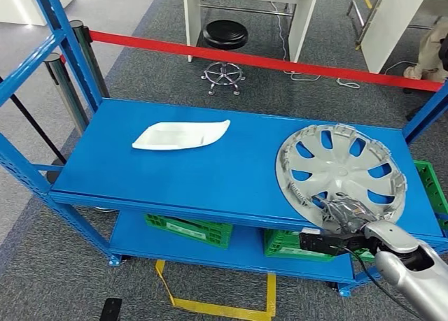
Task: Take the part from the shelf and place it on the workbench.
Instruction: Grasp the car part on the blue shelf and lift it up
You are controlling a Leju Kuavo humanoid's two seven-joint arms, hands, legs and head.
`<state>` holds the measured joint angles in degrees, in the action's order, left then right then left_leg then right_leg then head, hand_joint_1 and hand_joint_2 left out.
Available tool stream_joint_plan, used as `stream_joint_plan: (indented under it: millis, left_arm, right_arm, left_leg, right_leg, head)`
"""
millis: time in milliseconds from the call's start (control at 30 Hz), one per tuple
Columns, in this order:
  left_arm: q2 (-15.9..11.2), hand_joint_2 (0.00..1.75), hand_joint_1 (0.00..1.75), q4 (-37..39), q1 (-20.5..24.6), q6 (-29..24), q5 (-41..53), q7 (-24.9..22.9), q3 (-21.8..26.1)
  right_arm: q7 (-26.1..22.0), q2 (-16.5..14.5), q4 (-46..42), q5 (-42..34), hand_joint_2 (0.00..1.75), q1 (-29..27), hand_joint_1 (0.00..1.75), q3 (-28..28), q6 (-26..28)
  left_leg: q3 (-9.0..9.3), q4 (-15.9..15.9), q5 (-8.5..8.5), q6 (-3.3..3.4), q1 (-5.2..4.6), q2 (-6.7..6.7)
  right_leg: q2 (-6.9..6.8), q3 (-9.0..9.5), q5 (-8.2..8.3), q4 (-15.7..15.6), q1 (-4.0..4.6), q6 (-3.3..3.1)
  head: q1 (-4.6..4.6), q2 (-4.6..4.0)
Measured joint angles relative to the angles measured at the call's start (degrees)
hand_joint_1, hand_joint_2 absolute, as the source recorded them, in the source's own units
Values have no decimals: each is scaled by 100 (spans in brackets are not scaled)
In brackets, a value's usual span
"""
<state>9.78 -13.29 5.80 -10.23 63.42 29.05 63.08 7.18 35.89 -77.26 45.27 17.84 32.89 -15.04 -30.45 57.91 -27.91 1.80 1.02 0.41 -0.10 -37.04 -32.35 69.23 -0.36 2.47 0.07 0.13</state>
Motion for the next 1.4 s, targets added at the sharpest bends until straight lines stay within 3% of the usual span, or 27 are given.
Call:
stream_joint_plan:
  millis: [67,100,233,300,367,400,433,467,500,533,600,633,767,833,900,933,967,1000,1067,1100,1133,1233,1300,1333,1400]
  left_arm:
    - [16,0,0,0,31,-2,-19,1,0]
    - [28,0,0,0,56,-2,-28,3,-1]
    - [51,0,0,0,110,7,-56,10,1]
    - [46,0,0,0,99,9,-63,14,2]
    - [33,0,0,0,69,9,-69,15,3]
    - [25,0,0,0,45,9,-72,15,4]
    - [14,0,0,0,22,9,-76,14,6]
    - [5,0,0,0,3,10,-81,14,8]
    - [-4,0,0,0,-8,10,-86,14,10]
    - [-11,0,0,0,-12,11,-90,14,12]
    - [-14,0,0,1,-10,16,-91,16,13]
    - [-11,0,0,1,-11,18,-91,16,13]
    - [-4,0,0,0,-21,20,-91,17,16]
    - [-3,0,0,0,-14,19,-91,17,17]
    - [-3,0,0,0,-17,18,-91,17,18]
    - [-3,0,0,1,-21,16,-91,17,19]
    - [-3,0,0,1,-25,15,-91,17,20]
    - [-3,0,0,1,-26,14,-91,17,20]
    - [1,0,0,1,-19,13,-89,17,21]
    - [3,0,0,1,-12,13,-87,17,21]
    - [5,0,0,1,-6,13,-85,17,21]
    - [8,0,0,1,3,15,-80,17,21]
    - [8,0,0,1,10,14,-80,17,21]
    - [7,0,0,1,12,13,-80,17,21]
    - [4,0,0,1,5,13,-80,17,21]
  right_arm:
    - [-1,-23,25,77,175,13,0,5,167]
    - [-1,-36,27,110,175,23,0,4,246]
    - [-6,-132,4,172,175,11,0,-2,466]
    - [-9,-183,-16,184,175,1,0,-3,496]
    - [-7,-240,-22,199,87,-16,0,-7,506]
    - [-4,-267,-23,207,44,-28,0,-12,510]
    - [7,-291,-23,220,0,-42,0,-21,519]
    - [22,-315,-22,238,0,-57,0,-33,532]
    - [45,-339,-22,257,0,-72,0,-47,551]
    - [73,-364,-22,283,0,-82,0,-60,573]
    - [113,-399,-22,340,0,-92,0,-95,609]
    - [121,-412,-21,370,0,-99,0,-111,620]
    - [111,-450,-14,431,0,-154,0,-144,623]
    - [92,-457,-6,450,0,-175,0,-145,611]
    - [71,-468,18,461,0,-194,0,-149,591]
    - [59,-476,34,463,0,-204,0,-151,583]
    - [45,-482,47,464,0,-211,0,-155,571]
    - [28,-488,58,466,0,-215,0,-161,556]
    - [-13,-494,65,457,0,-205,0,-174,512]
    - [-33,-497,67,449,0,-195,0,-180,492]
    - [-51,-500,67,439,44,-186,0,-184,477]
    - [-87,-512,66,426,175,-161,0,-184,461]
    - [-96,-524,65,417,175,-148,0,-183,430]
    - [-100,-533,65,403,175,-148,35,-183,408]
    - [-111,-545,65,350,175,-152,122,-185,356]
  left_leg:
    - [29,2,-19,-25,-5,7]
    - [29,1,-26,-52,-8,10]
    - [24,2,-22,-179,10,11]
    - [-95,303,-231,-219,2,-1]
    - [-405,991,-627,-258,3,-10]
    - [-555,1318,-764,-282,7,-11]
    - [-641,1500,-794,-302,11,-10]
    - [-634,1468,-704,-318,16,-9]
    - [-526,1217,-519,-331,22,-8]
    - [-353,825,-296,-344,33,-6]
    - [-78,182,-30,-313,32,-24]
    - [-28,43,7,-272,26,-37]
    - [-62,2,46,-82,10,-57]
    - [-84,-11,66,-26,11,-53]
    - [-110,-8,68,-5,-4,-52]
    - [-114,-7,66,-2,-10,-53]
    - [-112,-6,64,0,-13,-55]
    - [-104,-6,61,-1,-14,-58]
    - [-85,-5,45,-20,-17,-63]
    - [-86,0,37,-41,-24,-64]
    - [-91,4,33,-69,-28,-63]
    - [-85,2,30,-167,-9,-63]
    - [-146,189,-117,-218,-3,-60]
    - [-255,449,-276,-234,-2,-58]
    - [-581,1179,-635,-253,-6,-56]
  right_leg:
    - [-6,440,350,-847,36,-85]
    - [-10,577,427,-1138,57,-122]
    - [-13,660,488,-1362,70,-205]
    - [-30,710,584,-1426,35,-249]
    - [-43,698,614,-1436,23,-264]
    - [-42,690,614,-1435,22,-263]
    - [-38,686,612,-1432,19,-261]
    - [-33,685,608,-1428,12,-254]
    - [-29,687,601,-1419,1,-242]
    - [-26,688,589,-1401,-10,-221]
    - [-17,665,546,-1332,-4,-151]
    - [-14,650,533,-1306,3,-114]
    - [-10,563,463,-1221,-21,-1]
    - [-8,297,154,-711,-30,34]
    - [-8,-91,-185,81,-32,47]
    - [-7,-221,-239,336,-31,48]
    - [-6,-251,-179,377,-31,42]
    - [-5,-166,-11,178,-31,27]
    - [0,203,385,-613,-27,-18]
    - [6,373,495,-957,-19,-39]
    - [13,475,530,-1157,-7,-55]
    - [13,545,519,-1252,19,-123]
    - [-8,585,544,-1304,4,-196]
    - [-21,600,554,-1324,-6,-225]
    - [-39,597,552,-1325,1,-253]
  head:
    - [-1,0]
    - [-2,0]
    - [-7,0]
    - [-19,0]
    - [-25,0]
    - [-24,0]
    - [-23,0]
    - [-24,0]
    - [-24,0]
    - [-25,0]
    - [-22,0]
    - [-16,0]
    - [3,0]
    - [23,0]
    - [35,0]
    - [36,0]
    - [37,0]
    - [37,0]
    - [35,0]
    - [33,0]
    - [29,0]
    - [27,0]
    - [12,0]
    - [3,0]
    - [-7,0]
